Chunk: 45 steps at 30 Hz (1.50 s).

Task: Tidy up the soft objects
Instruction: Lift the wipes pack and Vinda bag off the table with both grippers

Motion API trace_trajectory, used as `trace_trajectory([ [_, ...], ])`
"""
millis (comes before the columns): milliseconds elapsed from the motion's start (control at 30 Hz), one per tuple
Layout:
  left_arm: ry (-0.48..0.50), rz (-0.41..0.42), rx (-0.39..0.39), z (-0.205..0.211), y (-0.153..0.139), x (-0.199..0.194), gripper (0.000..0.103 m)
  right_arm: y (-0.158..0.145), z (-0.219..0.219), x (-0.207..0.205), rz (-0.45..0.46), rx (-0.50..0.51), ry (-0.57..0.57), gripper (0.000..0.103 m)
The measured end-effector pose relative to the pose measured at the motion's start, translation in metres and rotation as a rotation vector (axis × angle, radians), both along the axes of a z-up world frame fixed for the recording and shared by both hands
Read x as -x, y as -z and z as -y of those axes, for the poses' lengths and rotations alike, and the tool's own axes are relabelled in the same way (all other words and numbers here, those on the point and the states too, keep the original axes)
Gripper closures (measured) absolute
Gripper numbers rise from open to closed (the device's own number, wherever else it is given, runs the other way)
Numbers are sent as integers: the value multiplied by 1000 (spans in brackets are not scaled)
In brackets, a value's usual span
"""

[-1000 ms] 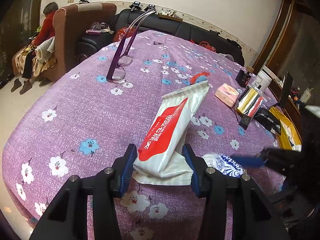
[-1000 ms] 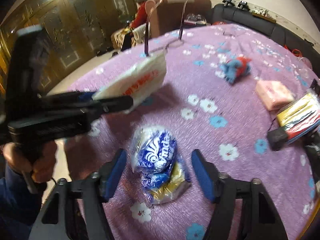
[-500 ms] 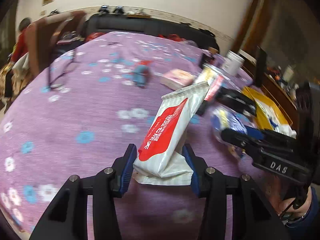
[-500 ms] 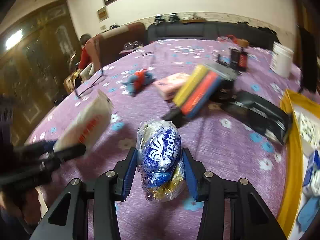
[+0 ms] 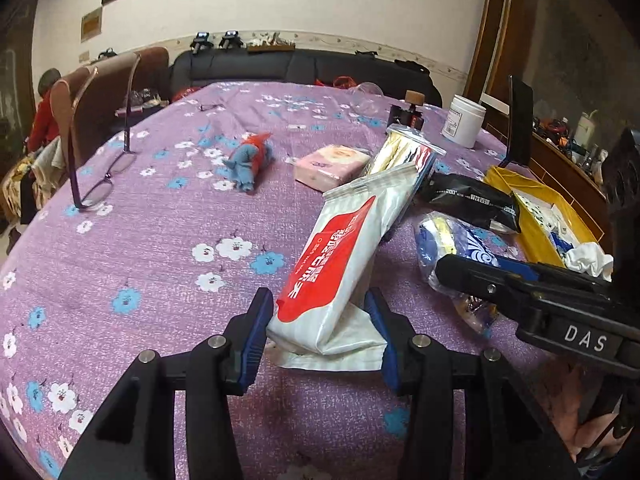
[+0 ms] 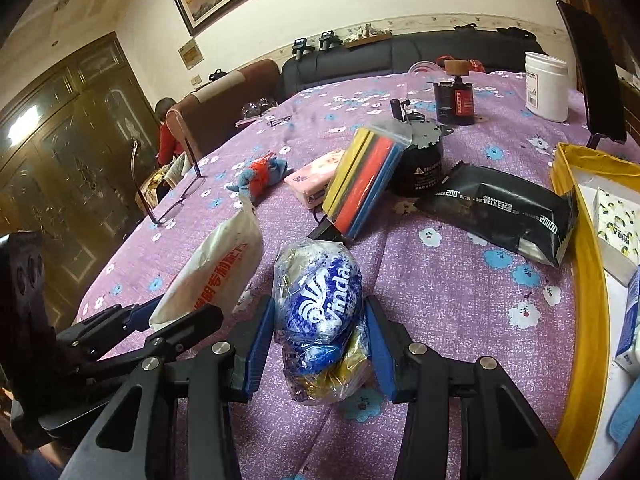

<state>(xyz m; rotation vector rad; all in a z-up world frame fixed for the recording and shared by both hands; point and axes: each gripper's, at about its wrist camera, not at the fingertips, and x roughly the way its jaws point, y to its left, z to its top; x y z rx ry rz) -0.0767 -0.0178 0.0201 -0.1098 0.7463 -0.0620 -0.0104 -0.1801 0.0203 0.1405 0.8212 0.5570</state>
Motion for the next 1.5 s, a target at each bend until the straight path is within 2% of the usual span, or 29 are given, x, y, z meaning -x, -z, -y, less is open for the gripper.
trace_trajectory([
  [133, 6, 1, -25, 4, 2, 3, 56, 0, 2, 1, 8, -7, 5, 54],
  [267, -19, -16, -5, -1, 3, 1, 56, -2, 4, 3, 25, -13, 12, 54],
  [667, -26, 30, -57, 7, -1, 7, 56, -7, 6, 10, 74, -31, 4, 54],
  [1500, -8, 65, -62, 9, -4, 12, 56, -6, 5, 7, 71, -30, 8, 54],
])
